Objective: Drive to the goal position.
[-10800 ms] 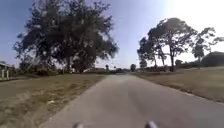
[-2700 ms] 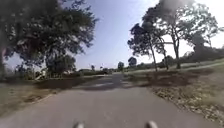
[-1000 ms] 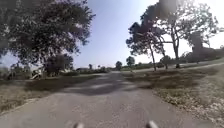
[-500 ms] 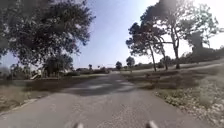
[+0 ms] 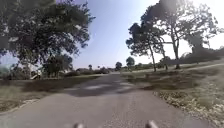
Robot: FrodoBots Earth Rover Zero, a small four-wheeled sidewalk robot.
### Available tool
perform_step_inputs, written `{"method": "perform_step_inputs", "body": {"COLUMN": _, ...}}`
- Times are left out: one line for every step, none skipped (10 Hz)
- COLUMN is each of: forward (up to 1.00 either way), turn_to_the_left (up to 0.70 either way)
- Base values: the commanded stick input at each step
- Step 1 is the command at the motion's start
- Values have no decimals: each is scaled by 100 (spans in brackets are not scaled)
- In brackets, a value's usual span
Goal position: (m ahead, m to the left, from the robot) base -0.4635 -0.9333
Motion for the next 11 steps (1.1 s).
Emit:
{"method": "perform_step_inputs", "body": {"forward": 11, "turn_to_the_left": -1}}
{"method": "perform_step_inputs", "body": {"forward": 11, "turn_to_the_left": -1}}
{"method": "perform_step_inputs", "body": {"forward": 11, "turn_to_the_left": -1}}
{"method": "perform_step_inputs", "body": {"forward": 11, "turn_to_the_left": -1}}
{"method": "perform_step_inputs", "body": {"forward": 11, "turn_to_the_left": -1}}
{"method": "perform_step_inputs", "body": {"forward": 11, "turn_to_the_left": -1}}
{"method": "perform_step_inputs", "body": {"forward": 11, "turn_to_the_left": -1}}
{"method": "perform_step_inputs", "body": {"forward": 11, "turn_to_the_left": -1}}
{"method": "perform_step_inputs", "body": {"forward": 11, "turn_to_the_left": -1}}
{"method": "perform_step_inputs", "body": {"forward": 10, "turn_to_the_left": 0}}
{"method": "perform_step_inputs", "body": {"forward": 10, "turn_to_the_left": -1}}
